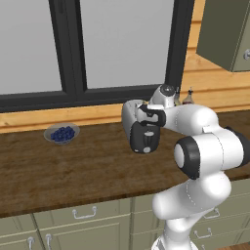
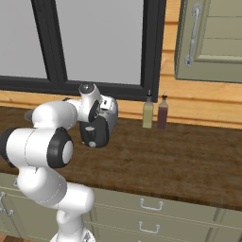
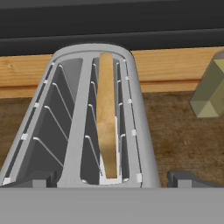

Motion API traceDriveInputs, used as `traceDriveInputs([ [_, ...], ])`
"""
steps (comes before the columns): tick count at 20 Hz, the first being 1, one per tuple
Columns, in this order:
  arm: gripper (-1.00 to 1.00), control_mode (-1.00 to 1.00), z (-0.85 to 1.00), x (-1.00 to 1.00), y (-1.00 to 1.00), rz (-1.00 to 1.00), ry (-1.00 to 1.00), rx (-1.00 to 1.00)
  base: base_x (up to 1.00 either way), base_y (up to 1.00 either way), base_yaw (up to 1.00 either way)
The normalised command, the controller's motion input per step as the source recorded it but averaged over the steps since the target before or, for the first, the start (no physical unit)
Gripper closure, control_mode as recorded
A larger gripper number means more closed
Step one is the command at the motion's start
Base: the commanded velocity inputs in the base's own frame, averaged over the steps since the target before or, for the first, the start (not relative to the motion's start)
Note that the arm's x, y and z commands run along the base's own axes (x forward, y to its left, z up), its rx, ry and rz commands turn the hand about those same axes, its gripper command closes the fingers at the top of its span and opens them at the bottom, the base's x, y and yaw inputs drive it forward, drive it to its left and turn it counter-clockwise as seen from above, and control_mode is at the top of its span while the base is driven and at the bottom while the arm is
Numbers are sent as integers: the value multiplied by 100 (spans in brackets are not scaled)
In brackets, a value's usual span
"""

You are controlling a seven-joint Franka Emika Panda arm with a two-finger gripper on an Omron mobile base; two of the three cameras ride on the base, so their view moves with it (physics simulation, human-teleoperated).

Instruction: Start the toaster. Once the lever pops up, take the bread to the plate on the dining counter.

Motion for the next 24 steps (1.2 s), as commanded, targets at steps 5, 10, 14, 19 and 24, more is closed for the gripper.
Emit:
traceDriveInputs([
  [5,-100,-100,0,0,0,0,0,0,0,0,0],
  [10,-100,-100,0,0,0,0,0,0,0,0,0],
  [14,-100,-100,0,2,1,0,0,0,0,0,0],
  [19,-100,-100,0,6,3,0,0,0,0,0,0],
  [24,-100,-100,0,18,8,0,0,0,0,0,0],
])
